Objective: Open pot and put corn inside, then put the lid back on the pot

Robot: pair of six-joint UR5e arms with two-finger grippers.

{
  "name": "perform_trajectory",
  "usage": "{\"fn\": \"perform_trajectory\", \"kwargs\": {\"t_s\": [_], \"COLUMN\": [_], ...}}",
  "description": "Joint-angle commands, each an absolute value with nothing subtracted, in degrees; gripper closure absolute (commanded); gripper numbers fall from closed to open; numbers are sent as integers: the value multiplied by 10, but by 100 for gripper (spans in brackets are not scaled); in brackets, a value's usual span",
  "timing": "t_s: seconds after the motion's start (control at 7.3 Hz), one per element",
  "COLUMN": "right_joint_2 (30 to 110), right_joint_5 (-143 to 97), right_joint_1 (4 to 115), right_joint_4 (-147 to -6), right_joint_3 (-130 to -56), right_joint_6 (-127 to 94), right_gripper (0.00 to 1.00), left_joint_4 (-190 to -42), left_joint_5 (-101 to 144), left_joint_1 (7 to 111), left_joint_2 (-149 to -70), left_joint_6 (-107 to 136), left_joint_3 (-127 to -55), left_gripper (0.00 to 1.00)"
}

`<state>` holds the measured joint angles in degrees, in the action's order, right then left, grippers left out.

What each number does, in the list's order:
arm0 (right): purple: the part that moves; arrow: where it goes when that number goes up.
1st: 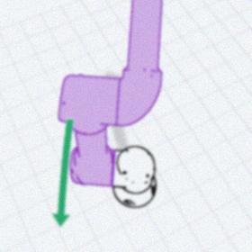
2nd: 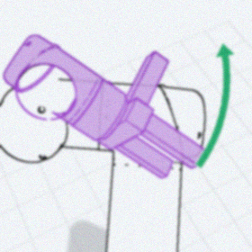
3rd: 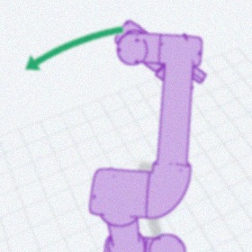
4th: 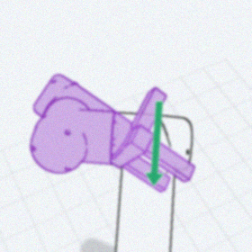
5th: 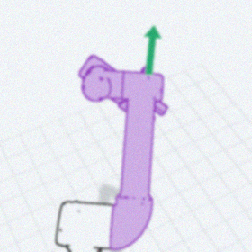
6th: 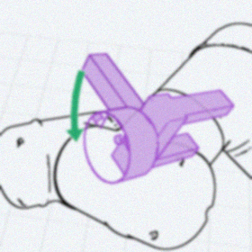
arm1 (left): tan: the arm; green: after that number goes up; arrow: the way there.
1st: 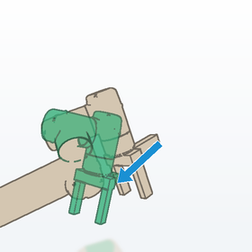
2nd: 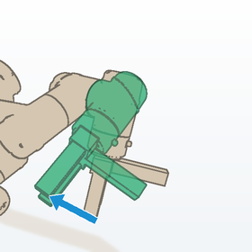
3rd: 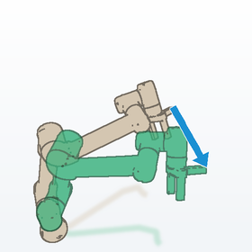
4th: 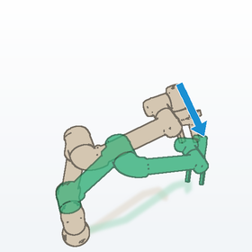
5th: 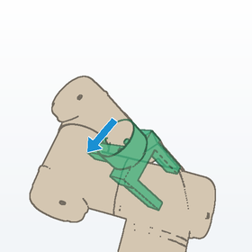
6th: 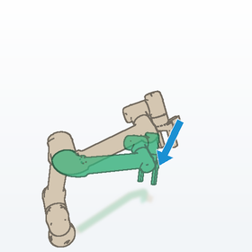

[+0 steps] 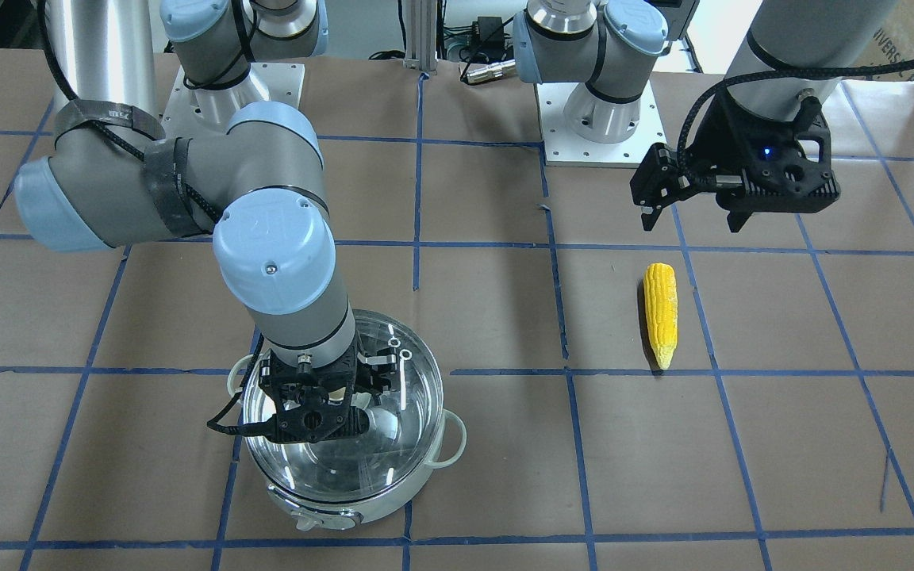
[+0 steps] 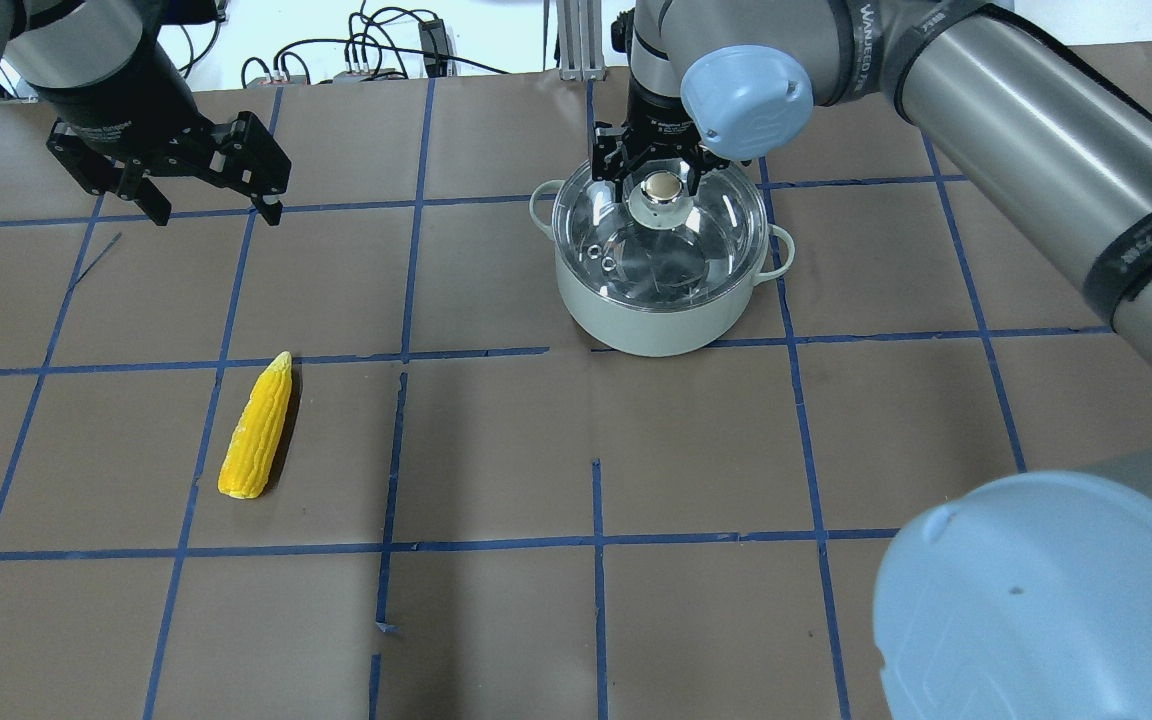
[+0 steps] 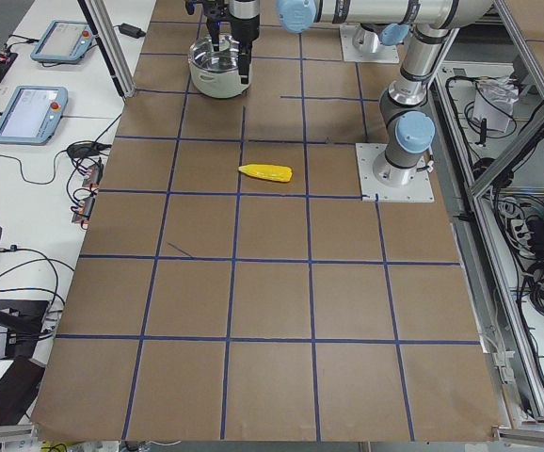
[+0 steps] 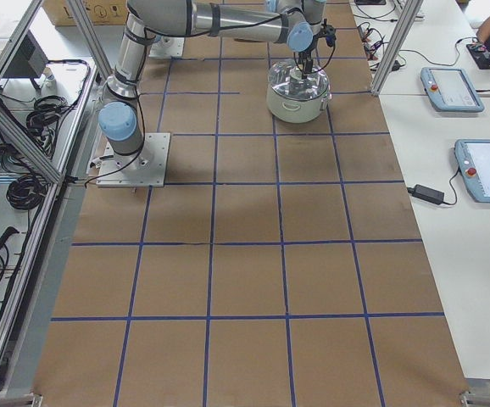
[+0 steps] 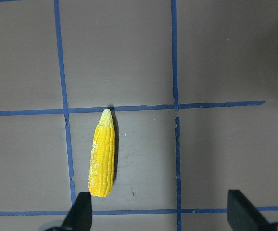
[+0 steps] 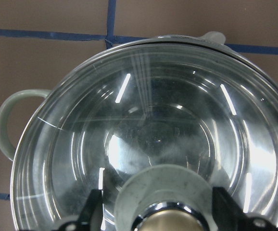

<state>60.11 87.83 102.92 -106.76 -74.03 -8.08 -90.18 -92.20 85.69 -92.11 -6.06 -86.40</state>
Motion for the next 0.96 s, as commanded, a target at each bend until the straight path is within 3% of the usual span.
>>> {"fn": "perform_trajectory", "kwargs": {"t_s": [0.0, 0.27, 0.82], "right_joint_2": [601, 606, 648], "right_joint_5": [887, 888, 886], "right_joint_1": [1029, 1028, 1016], "right_joint_4": [-1064, -1036, -880], "right_joint_3": [-740, -728, -629], "right_joint_6": [-81, -80, -72], "right_gripper": [59, 70, 72], "left_joint_4": [-902, -902, -902], "left_joint_5": [-923, -923, -923], "left_joint_1": [857, 857, 857], "left_joint_2": [-921, -921, -922], "left_joint_6": [-61, -61, -61], "left_joint_3": [-864, -864, -864], "left_gripper": [0, 0, 0]}}
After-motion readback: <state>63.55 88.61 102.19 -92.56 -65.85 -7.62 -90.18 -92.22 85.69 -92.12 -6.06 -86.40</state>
